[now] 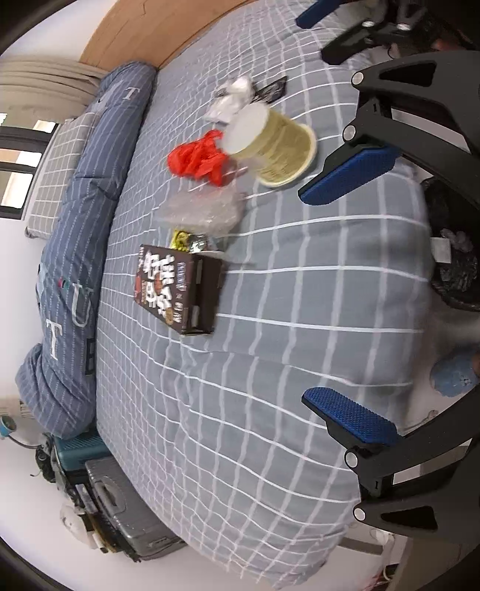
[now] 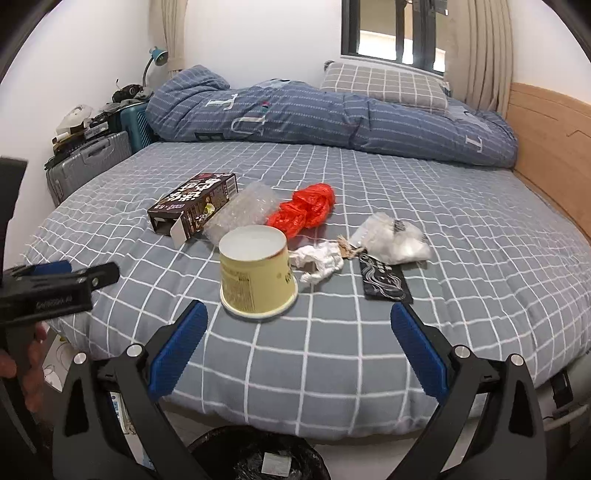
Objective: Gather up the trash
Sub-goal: 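Grasp the brown snack box with the left tool while the right tool grasps the yellow cup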
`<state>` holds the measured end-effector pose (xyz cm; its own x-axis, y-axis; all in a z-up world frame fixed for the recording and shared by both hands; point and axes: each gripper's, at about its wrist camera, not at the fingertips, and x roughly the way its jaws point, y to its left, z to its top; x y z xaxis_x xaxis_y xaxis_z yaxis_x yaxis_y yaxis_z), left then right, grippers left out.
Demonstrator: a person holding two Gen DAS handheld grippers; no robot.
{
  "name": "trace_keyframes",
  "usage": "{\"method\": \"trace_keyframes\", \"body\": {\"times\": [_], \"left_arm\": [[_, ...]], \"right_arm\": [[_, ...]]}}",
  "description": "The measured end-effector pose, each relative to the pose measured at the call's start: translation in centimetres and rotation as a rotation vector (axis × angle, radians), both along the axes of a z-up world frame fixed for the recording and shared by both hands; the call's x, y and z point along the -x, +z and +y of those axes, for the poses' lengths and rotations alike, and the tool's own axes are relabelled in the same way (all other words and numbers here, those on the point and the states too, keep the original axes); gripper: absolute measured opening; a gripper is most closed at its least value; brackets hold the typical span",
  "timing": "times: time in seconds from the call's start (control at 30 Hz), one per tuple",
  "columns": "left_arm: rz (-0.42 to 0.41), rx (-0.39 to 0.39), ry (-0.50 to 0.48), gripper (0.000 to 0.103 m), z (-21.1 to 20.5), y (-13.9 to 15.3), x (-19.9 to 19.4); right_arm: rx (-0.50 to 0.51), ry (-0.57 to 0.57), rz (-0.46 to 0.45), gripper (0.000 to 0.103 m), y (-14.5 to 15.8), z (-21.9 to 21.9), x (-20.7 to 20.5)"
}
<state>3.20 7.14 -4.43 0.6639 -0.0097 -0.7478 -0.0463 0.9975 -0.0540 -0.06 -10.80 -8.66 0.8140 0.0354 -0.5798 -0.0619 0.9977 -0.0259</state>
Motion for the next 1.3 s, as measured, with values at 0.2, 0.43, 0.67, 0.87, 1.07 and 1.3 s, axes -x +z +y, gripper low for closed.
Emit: {"method": "trace_keyframes", "body": {"times": [0.2,0.43,0.67,0.87,1.07,1.3], "left_arm": [[0.010,0.006,-0.006,0.097,0.4,0.0,-4.8],[0.026,0.028,-0.013,0.097,0.8,-0.2,-9.8],[0.062,0.005,-0.049,0.097,0.3,-1.3,-14.0],[0.090,0.025,-0.089,0.097,0.0,-2.0,-16.4],[0.096,0.003,-0.115,0.097,-0.4,-2.5,-17.5],[0.096,-0.032,-0.100,0.097,-0.5,-2.8,-18.1]], "right_arm": [[0.006,0.010,0.017,0.095,-0.4,1.0,-2.9],[0.011,0.036,0.025,0.095,-0.5,2.3,-6.7],[-0.006,0.053,0.047,0.095,-1.3,2.7,-8.8],[-0.023,0.062,0.055,0.095,-1.9,3.0,-9.3],[-0.030,0.069,0.068,0.095,-2.6,2.9,-9.7],[-0.056,0.074,0.078,0.093,-3.2,2.7,-9.8]]}}
